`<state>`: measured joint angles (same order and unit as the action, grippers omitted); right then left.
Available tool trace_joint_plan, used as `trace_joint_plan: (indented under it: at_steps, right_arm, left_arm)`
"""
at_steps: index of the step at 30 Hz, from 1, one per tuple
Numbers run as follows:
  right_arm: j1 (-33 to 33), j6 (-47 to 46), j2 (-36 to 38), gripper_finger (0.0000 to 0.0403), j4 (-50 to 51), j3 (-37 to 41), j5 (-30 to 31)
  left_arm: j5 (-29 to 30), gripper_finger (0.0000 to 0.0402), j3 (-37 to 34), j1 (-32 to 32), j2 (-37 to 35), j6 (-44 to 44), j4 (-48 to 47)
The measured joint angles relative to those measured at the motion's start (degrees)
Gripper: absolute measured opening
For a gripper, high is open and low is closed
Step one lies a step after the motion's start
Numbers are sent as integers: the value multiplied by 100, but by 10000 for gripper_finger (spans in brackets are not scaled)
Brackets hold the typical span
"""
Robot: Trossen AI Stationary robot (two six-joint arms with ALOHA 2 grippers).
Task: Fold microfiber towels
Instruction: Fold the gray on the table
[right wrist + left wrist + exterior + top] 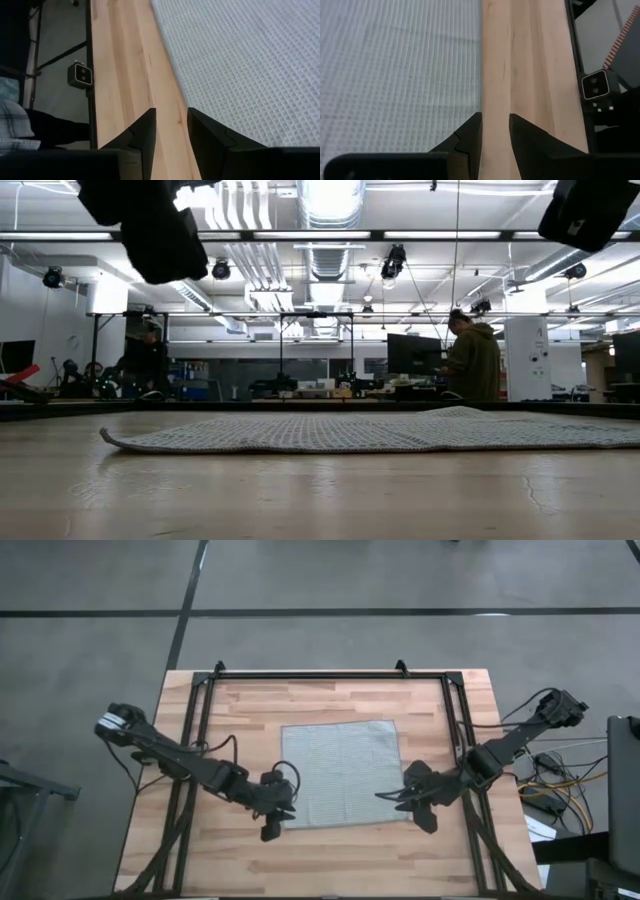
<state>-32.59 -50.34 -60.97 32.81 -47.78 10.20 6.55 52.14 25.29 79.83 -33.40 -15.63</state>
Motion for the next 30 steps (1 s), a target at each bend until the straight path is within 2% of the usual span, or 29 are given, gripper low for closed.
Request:
trace_joint_plan:
  at_steps: [4,12,21,30]
  right_arm:
    - [-159,-89,0,109,7,123,-22]
    - [-554,-1252,0,111,463,290,-34]
    - [-796,-1463,0,112,480,303,-20]
    - [-794,-1437,0,111,487,303,25]
  left_arm:
    - [-179,101,0,101,264,-74,130]
    - [-325,101,0,246,802,28,152]
    - [-1210,101,0,265,1149,5,146]
    - [-771,101,2,320,1142,1035,31]
